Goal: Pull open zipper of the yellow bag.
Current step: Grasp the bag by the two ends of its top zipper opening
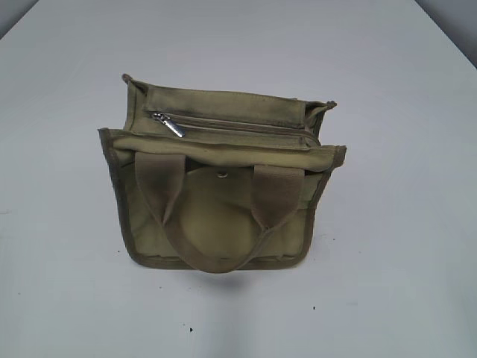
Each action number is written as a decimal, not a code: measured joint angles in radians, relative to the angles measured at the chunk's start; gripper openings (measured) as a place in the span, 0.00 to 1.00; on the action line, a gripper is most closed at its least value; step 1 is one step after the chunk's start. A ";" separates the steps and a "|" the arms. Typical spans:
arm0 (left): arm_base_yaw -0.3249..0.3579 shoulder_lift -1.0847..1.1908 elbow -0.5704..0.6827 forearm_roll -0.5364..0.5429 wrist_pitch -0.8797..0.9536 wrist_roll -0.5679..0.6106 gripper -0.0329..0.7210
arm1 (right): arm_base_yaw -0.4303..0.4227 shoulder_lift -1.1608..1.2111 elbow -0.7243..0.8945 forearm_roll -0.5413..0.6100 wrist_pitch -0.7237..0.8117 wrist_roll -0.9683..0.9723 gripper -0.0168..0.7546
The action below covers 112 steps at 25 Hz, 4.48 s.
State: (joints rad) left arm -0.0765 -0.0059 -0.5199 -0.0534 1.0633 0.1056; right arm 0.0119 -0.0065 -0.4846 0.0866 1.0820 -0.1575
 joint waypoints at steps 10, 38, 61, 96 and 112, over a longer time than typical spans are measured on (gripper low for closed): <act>0.000 0.000 0.000 0.000 0.000 0.000 0.36 | 0.000 0.000 0.000 0.000 0.000 0.000 0.78; 0.000 0.003 0.000 0.000 -0.001 0.000 0.36 | 0.000 0.000 0.000 0.000 0.000 0.000 0.78; -0.002 0.976 -0.212 -0.675 -0.450 0.182 0.37 | 0.180 0.760 -0.167 0.044 -0.334 -0.139 0.78; -0.201 1.699 -0.694 -0.928 -0.280 0.299 0.09 | 0.603 1.761 -0.939 0.464 -0.503 -0.829 0.58; -0.201 1.699 -0.694 -0.956 -0.262 0.303 0.09 | 0.659 1.853 -0.955 0.276 -0.505 -0.792 0.40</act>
State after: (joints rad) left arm -0.2776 1.6935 -1.2143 -1.0095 0.8010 0.4087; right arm 0.6705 1.8470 -1.4398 0.3622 0.5767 -0.9490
